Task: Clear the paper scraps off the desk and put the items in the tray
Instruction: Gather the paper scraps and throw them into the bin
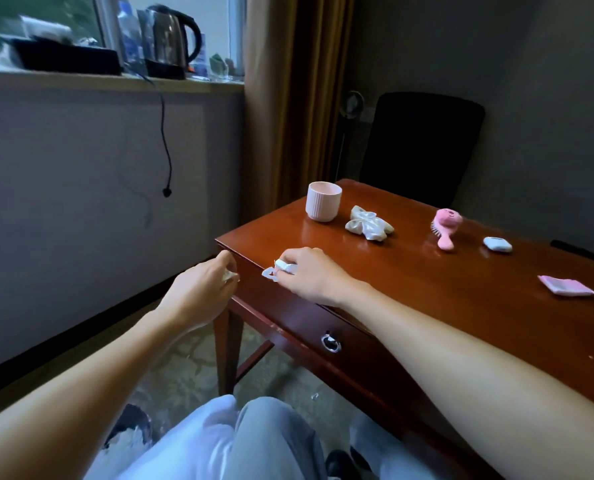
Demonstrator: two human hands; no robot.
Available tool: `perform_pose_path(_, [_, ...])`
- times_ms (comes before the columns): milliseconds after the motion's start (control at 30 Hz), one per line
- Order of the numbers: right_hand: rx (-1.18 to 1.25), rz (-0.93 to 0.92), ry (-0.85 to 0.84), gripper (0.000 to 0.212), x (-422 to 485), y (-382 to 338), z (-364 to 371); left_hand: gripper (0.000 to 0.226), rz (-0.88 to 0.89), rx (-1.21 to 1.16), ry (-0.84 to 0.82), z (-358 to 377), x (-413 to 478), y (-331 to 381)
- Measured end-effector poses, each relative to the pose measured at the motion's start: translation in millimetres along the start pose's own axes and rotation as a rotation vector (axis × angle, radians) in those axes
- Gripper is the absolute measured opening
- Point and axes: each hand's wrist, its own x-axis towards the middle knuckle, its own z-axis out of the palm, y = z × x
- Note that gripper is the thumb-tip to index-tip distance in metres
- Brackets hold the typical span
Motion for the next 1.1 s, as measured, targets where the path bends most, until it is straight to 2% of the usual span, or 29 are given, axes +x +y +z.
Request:
perform_pose_path(333, [0.007, -0.126, -0.102, 0.024, 43.0, -66.0, 90.9, 0.017, -0.192, 0.016, 0.007, 2.2, -43.7, -106.2])
perform_pose_path(833, [0.035, -0.101, -0.299, 0.018, 70.0, -95.3, 226.4, 0.012, -0.564, -0.247, 0.006, 65.0, -122.1, -212.9])
perform_pose_path(1100, [0.078, -0.058, -0.413, 0.018, 72.4, -100.7, 306.4, 0.014, -0.652, -0.230, -0.057, 94.8, -160.0, -251.1])
